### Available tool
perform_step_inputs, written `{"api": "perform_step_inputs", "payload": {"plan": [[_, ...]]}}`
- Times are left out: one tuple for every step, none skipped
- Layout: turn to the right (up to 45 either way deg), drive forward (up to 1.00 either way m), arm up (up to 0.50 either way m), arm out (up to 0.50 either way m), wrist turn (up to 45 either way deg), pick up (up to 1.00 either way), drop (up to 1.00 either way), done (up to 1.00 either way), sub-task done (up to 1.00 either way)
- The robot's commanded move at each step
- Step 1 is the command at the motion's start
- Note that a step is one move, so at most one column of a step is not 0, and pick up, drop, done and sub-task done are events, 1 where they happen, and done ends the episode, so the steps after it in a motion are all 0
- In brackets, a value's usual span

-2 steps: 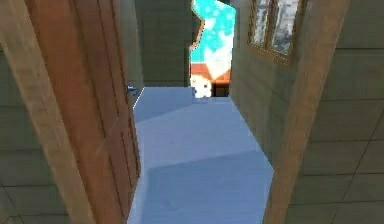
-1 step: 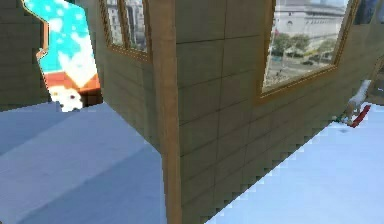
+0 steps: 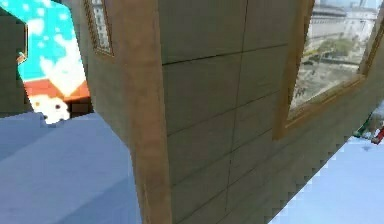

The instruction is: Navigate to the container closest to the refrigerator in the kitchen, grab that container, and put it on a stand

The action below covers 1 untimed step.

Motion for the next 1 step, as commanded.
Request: {"api": "perform_step_inputs", "payload": {"plan": [[45.0,0.00,0.00,0.00,0.0,0.00,0.00,0.00,0.00]]}}
